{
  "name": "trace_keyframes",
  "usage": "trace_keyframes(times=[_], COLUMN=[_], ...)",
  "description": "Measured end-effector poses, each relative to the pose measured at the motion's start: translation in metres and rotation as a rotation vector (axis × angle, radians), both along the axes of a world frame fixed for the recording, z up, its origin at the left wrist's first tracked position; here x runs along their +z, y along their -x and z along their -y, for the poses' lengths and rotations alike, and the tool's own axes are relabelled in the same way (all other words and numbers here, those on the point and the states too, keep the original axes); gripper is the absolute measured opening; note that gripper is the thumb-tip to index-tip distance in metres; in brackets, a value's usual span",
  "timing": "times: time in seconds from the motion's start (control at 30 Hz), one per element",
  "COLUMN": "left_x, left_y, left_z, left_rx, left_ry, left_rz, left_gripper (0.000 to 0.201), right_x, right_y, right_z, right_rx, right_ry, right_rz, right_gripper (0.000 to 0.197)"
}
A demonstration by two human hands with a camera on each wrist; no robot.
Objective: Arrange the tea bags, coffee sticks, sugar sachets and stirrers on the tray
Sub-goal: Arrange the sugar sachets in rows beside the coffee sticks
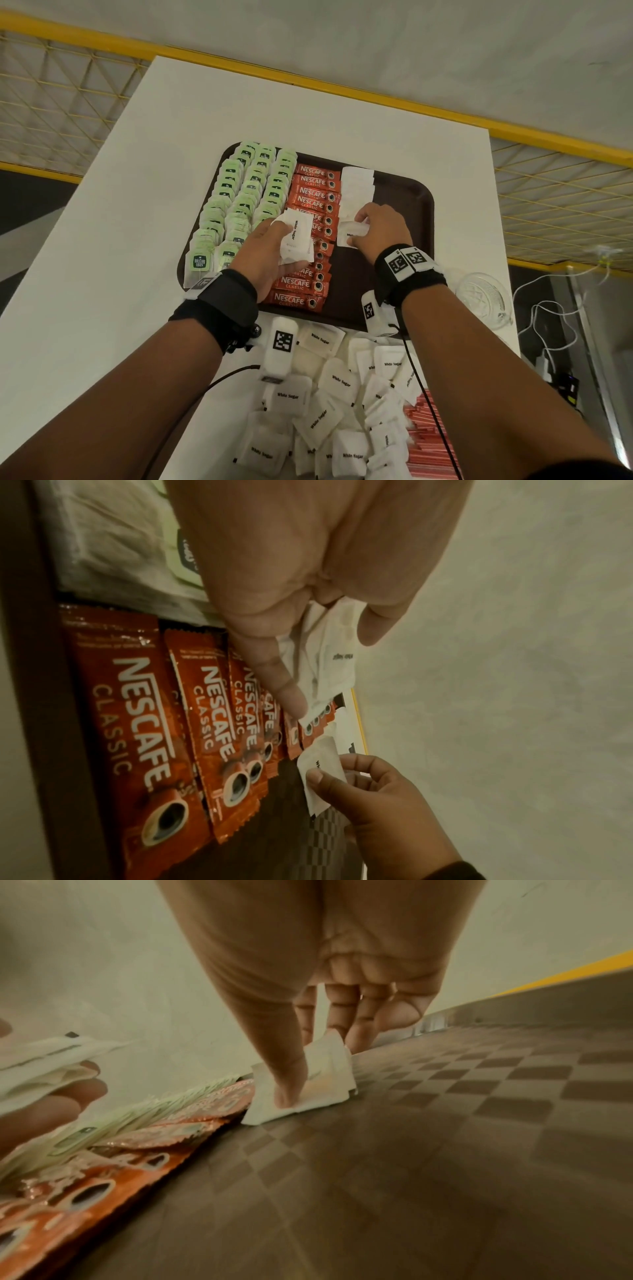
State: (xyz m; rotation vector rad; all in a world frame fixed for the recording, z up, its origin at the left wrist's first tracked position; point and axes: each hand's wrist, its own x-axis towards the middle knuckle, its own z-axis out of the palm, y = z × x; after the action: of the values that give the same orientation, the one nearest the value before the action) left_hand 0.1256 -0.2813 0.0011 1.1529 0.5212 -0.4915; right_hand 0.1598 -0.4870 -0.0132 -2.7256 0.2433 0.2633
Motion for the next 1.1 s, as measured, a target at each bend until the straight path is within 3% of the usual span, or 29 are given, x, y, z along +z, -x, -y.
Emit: trace_keyframes(times=[0.1, 0.17, 0.27, 0.4, 0.6, 0.8, 1.1], left_x=[-0.001, -0.001, -0.002, -0.005, -0.004, -0.005, -0.003], left_y=[0.0, 0.0, 0.001, 0.004, 0.0, -0.01, -0.005], left_z=[0.001, 0.002, 0.005, 0.009, 0.005, -0.009, -0.008], left_rx=[-0.017, -0.025, -0.028, -0.027, -0.048, 0.015, -0.067], left_ry=[-0.014, -0.032, -0.059, -0.045, -0.031, -0.033, 0.031], left_rz=[0.01, 0.026, 0.067, 0.124, 0.078, 0.036, 0.009], left_gripper=[0.024, 0.029, 0.034, 0.038, 0.028, 0.042, 0.034], right_x=[0.002, 0.007, 0.018, 0.02, 0.009, 0.006, -0.004], right_y=[0.003, 0.005, 0.008, 0.02, 0.032, 0.027, 0.011], right_z=[0.0, -0.001, -0.012, -0.028, -0.012, 0.023, 0.009], right_rx=[-0.035, -0.033, 0.018, 0.072, -0.222, -0.142, -0.198], right_ry=[0.011, -0.028, -0.202, -0.455, -0.737, -0.465, -0.295], right_rz=[0.063, 0.113, 0.091, -0.021, 0.001, 0.052, 0.053], right_gripper=[0.046, 0.041, 0.026, 0.025, 0.01, 0.007, 0.005])
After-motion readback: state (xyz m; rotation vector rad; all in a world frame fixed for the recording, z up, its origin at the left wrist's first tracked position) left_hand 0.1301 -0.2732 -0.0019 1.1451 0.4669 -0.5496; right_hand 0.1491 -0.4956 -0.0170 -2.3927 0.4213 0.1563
